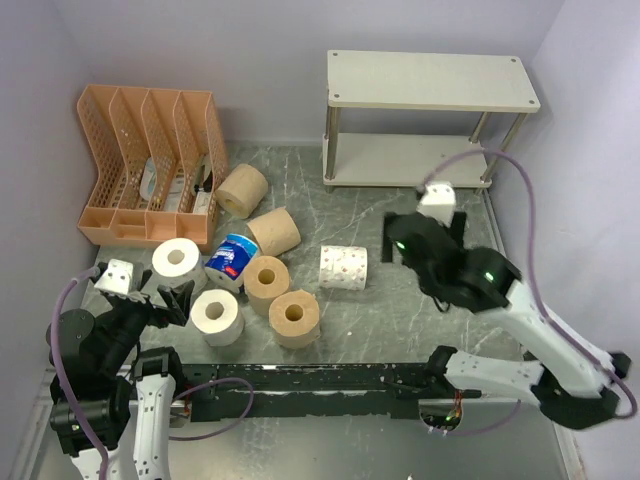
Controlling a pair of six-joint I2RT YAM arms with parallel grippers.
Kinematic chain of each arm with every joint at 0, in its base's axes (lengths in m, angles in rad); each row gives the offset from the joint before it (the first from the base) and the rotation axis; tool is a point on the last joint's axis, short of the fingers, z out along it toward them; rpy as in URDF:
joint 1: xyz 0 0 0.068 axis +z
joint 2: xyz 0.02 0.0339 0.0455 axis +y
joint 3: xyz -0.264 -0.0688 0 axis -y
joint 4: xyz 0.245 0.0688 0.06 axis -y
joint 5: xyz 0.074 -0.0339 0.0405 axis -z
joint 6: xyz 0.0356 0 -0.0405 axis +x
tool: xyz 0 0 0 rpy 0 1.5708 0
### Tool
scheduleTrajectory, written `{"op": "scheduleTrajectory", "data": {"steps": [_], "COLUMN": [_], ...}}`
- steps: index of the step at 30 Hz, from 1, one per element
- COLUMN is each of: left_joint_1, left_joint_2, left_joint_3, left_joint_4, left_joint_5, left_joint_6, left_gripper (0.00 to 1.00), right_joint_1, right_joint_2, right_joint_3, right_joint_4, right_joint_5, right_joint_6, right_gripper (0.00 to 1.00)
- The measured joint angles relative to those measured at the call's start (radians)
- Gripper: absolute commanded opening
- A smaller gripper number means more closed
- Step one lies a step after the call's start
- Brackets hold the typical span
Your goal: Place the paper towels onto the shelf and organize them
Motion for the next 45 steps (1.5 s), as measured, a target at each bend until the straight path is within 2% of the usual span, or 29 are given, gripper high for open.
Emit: {"op": "scheduleTrajectory", "data": {"steps": [4, 7, 12, 16, 18, 23, 25, 33, 40, 45], "left_joint_1": [0.0, 0.0, 0.0, 0.0, 0.0, 0.0, 0.0, 0.0, 0.0, 0.0], "left_joint_2": [0.0, -0.003, -0.021, -0.014, -0.005, 0.024, 0.025, 0.023, 0.023, 0.023], "left_joint_3": [0.0, 0.0, 0.0, 0.0, 0.0, -0.001, -0.001, -0.001, -0.002, -0.002], "left_joint_4": [0.0, 0.0, 0.0, 0.0, 0.0, 0.0, 0.0, 0.001, 0.001, 0.001], "left_joint_5": [0.0, 0.001, 0.002, 0.012, 0.019, 0.03, 0.031, 0.039, 0.041, 0.041], "left_joint_6": [0.0, 0.0, 0.0, 0.0, 0.003, 0.004, 0.004, 0.007, 0.008, 0.008], "left_gripper": [0.99, 0.99, 0.99, 0.99, 0.99, 0.99, 0.99, 0.99, 0.99, 0.99], "right_joint_1": [0.002, 0.004, 0.005, 0.003, 0.003, 0.004, 0.0, -0.077, -0.209, -0.27], "right_joint_2": [0.226, 0.229, -0.014, -0.111, -0.065, 0.167, 0.197, 0.129, 0.036, 0.06], "right_joint_3": [0.175, 0.167, -0.055, -0.214, -0.273, -0.3, -0.329, -0.436, -0.641, -0.668], "right_joint_4": [-0.048, -0.021, 0.154, 0.312, 0.393, 0.531, 0.557, 0.626, 0.748, 0.819], "right_joint_5": [-0.008, -0.053, -0.086, -0.131, -0.169, -0.217, -0.216, -0.235, -0.423, -0.484], "right_joint_6": [0.03, 0.03, 0.053, 0.042, 0.035, 0.039, 0.065, 0.136, 0.195, 0.217], "right_gripper": [1.0, 1.0, 1.0, 1.0, 1.0, 1.0, 1.0, 1.0, 1.0, 0.99]}}
